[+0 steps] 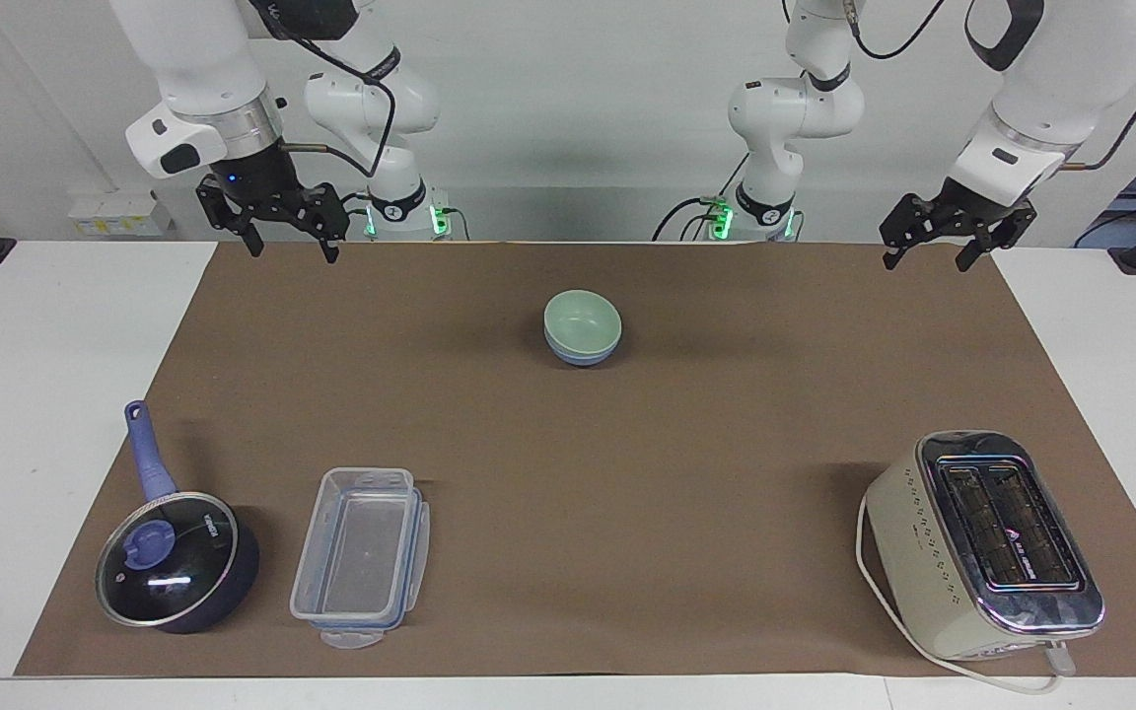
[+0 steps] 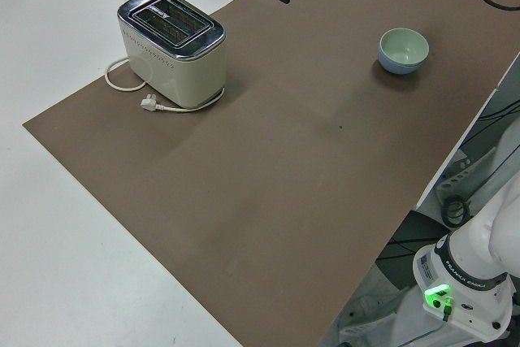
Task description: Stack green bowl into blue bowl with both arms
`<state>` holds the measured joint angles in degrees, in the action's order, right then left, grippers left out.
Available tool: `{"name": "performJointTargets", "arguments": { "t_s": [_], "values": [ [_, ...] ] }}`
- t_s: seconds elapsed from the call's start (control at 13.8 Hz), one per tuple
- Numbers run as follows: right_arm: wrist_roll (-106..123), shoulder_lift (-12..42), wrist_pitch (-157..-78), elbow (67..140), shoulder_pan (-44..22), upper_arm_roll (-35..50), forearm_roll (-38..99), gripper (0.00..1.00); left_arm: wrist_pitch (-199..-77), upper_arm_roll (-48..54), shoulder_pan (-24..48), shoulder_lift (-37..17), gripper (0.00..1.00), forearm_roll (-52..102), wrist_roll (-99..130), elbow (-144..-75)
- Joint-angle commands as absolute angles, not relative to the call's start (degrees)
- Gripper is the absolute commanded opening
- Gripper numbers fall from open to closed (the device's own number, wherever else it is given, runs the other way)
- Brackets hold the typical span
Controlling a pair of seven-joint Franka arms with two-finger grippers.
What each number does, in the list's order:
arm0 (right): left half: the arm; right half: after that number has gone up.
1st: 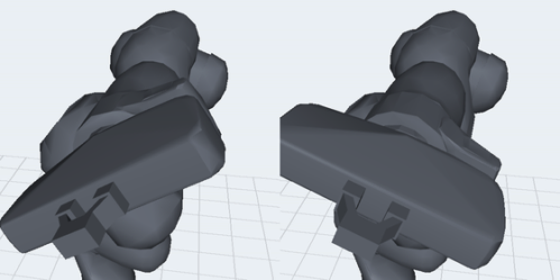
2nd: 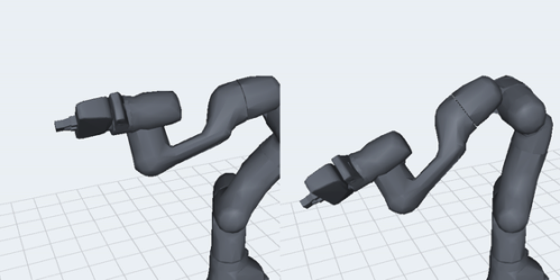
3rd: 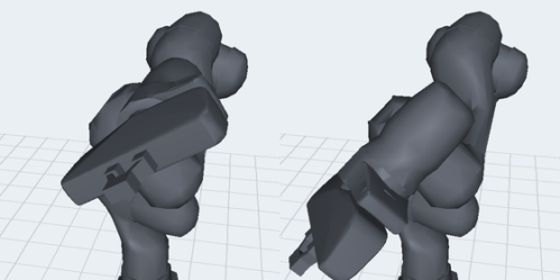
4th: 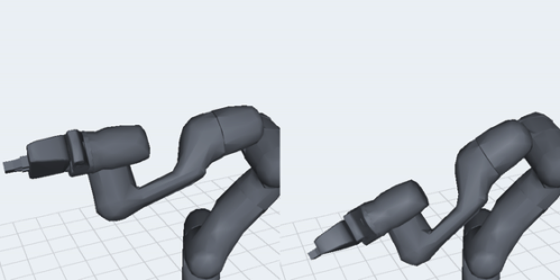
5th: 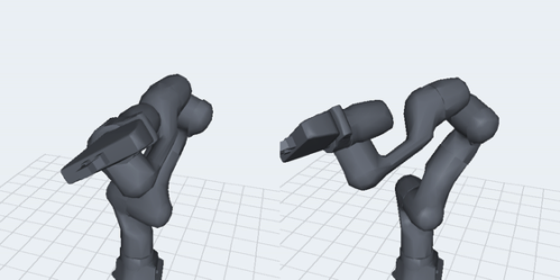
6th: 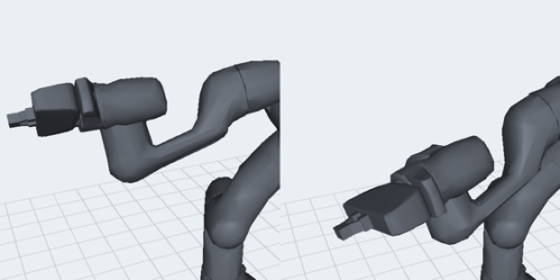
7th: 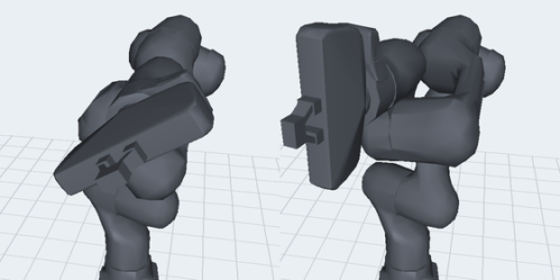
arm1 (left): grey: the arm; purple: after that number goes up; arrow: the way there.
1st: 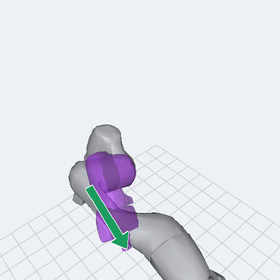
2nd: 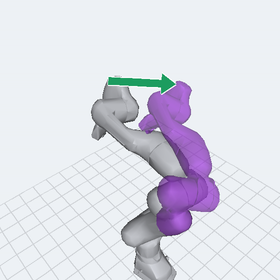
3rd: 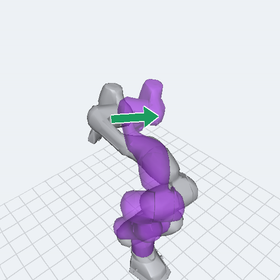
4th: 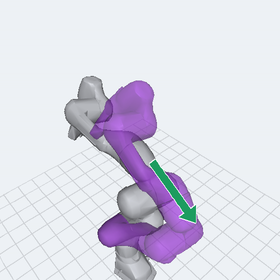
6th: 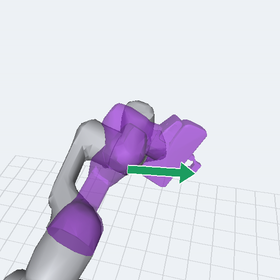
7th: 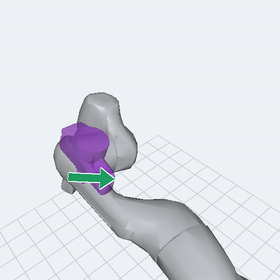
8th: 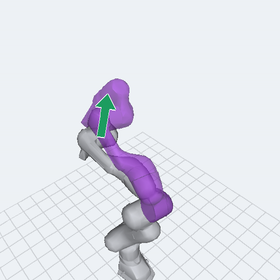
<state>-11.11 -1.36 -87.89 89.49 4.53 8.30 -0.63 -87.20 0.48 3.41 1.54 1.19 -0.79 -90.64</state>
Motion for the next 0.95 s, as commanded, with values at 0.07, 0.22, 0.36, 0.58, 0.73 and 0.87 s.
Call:
{"name": "performJointTargets", "arguments": {
  "t_s": [0.07, 0.22, 0.36, 0.58, 0.73, 0.87],
  "values": [
    [-12.39, -2.11, -88.77, 89.4, 4.66, 8.7, -1.05, 1.0, -86.04, 0.97, 2.81, 1.76, 1.0, 0.26, -1.14, -90.09],
    [-12.39, -0.62, -87.89, 86.59, 4.66, 8.79, -0.88, 1.0, -86.04, 0.97, 2.81, 1.85, 1.0, 0.26, -1.14, -90.09],
    [-12.39, -0.35, -87.28, 86.4, 4.75, 8.79, -0.35, 1.0, -86.04, 0.97, 2.81, 1.85, 1.0, 0.26, -1.14, -90.09],
    [-12.66, -0.35, -87.28, 86.48, 4.75, 8.79, -0.44, 1.0, -86.04, 0.97, 2.81, 1.85, 1.0, 0.26, -1.14, -90.09],
    [-12.66, -0.35, -87.28, 86.48, 4.75, 8.79, -0.44, 1.0, -86.04, 0.97, 2.81, 1.85, 1.0, 0.26, -1.14, -90.09],
    [-12.57, -0.35, -87.28, 86.48, 4.66, 8.79, -0.35, 1.0, -86.04, 0.97, 2.81, 1.85, 1.0, 0.26, -1.14, -90.09]
  ]
}}
